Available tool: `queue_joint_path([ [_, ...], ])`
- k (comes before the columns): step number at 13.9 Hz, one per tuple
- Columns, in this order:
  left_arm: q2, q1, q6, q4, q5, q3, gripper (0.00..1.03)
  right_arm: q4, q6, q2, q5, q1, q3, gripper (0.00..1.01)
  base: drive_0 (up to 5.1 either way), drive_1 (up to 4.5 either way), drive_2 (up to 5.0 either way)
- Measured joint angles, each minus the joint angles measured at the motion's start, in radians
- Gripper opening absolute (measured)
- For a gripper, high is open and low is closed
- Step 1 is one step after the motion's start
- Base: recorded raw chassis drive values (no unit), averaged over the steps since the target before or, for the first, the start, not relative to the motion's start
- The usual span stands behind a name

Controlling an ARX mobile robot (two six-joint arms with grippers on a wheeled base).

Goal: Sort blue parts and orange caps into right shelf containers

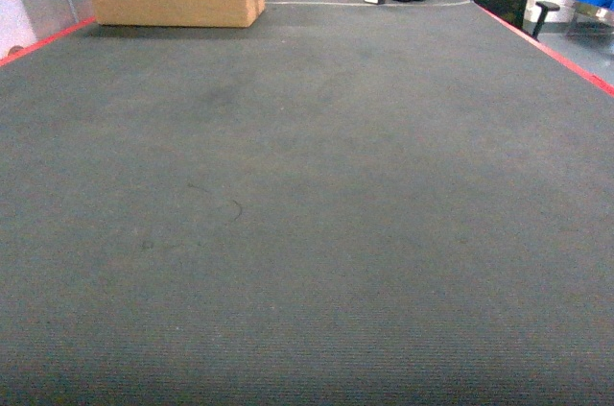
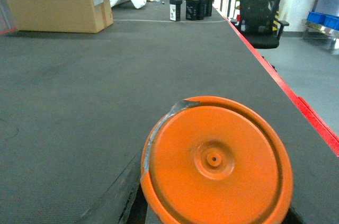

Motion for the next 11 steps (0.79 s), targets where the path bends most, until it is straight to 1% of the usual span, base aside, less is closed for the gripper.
queue_joint_path([
  [2,-0.044,0.0,0.0,-0.026,0.0,-0.011,0.42,-0.011,-0.001,-0.041,0.0,0.0,-0.026,0.44,0.0,0.0,0.0],
  [3,-0.062,0.0,0.0,-0.008,0.0,-0.035,0.42,-0.018,-0.002,-0.053,0.0,0.0,-0.026,0.44,0.0,0.0,0.0],
  [4,-0.077,0.0,0.0,-0.031,-0.003,-0.035,0.42,-0.173,-0.003,-0.163,-0.002,0.0,-0.026,0.44,0.0,0.0,0.0],
  [5,-0.099,0.0,0.0,-0.047,-0.001,-0.035,0.42,-0.172,-0.003,-0.216,-0.002,0.0,-0.026,0.44,0.0,0.0,0.0],
  [8,-0.146,0.0,0.0,-0.096,0.0,-0.035,0.42,-0.176,-0.003,-0.214,0.0,0.0,-0.026,0.44,0.0,0.0,0.0],
  [9,-0.177,0.0,0.0,-0.14,-0.001,-0.035,0.42,-0.182,-0.003,-0.214,-0.001,0.0,-0.026,0.44,0.0,0.0,0.0],
  [10,-0.271,0.0,0.0,-0.276,0.0,-0.035,0.42,-0.181,-0.003,-0.214,0.0,0.0,-0.026,0.44,0.0,0.0,0.0],
  [11,-0.313,0.0,0.0,-0.274,0.0,-0.035,0.42,-0.182,-0.003,-0.214,0.0,0.0,-0.026,0.44,0.0,0.0,0.0],
])
